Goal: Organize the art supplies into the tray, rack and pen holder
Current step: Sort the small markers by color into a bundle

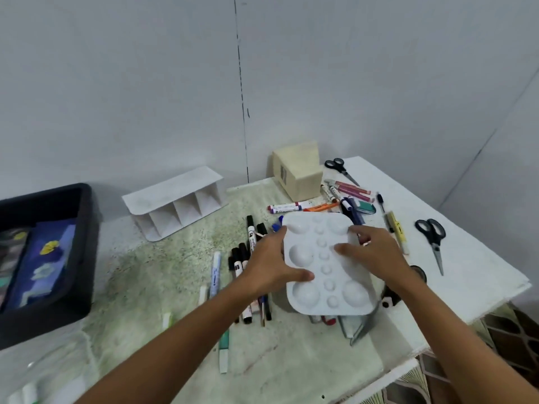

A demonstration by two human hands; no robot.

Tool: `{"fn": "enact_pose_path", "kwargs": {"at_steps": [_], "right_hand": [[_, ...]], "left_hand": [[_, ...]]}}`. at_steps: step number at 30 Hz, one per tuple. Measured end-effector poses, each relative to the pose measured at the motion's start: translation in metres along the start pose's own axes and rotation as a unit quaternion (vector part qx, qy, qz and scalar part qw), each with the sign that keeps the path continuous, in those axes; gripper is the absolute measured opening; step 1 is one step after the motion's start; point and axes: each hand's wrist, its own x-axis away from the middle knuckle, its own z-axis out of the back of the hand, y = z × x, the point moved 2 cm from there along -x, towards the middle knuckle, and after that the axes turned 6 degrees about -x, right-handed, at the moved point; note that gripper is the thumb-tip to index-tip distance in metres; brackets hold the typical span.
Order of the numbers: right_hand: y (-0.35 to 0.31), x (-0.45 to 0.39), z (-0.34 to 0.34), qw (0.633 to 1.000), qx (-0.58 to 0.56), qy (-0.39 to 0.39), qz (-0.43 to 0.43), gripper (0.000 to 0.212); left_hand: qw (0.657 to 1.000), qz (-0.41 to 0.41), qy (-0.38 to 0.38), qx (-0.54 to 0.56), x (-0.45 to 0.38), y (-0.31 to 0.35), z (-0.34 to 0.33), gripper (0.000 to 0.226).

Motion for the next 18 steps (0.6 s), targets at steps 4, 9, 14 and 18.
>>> {"fn": "enact_pose_path", "kwargs": {"at_steps": [4, 9, 14, 18], "right_hand": [[-0.041, 0.003, -0.038, 0.991, -0.080, -0.109, 0.013, 0.042], [-0.075, 0.003, -0.115, 0.981, -0.045, -0.180, 0.054, 0.047], [-0.097, 0.014, -0.184, 0.970, 0.106, -0.189, 0.111, 0.074], [-0.103, 0.021, -0.211, 0.948, 0.214, -0.174, 0.160, 0.062]], "left_hand": [[0.998, 0.021, 0.052, 0.000, 0.015, -0.018, 0.053, 0.070], [0.987, 0.100, 0.066, -0.109, 0.052, -0.063, 0.102, 0.099], [0.946, 0.233, 0.084, -0.211, 0.087, -0.095, 0.119, 0.114], [0.929, 0.268, 0.106, -0.231, 0.097, -0.110, 0.125, 0.104]]}}
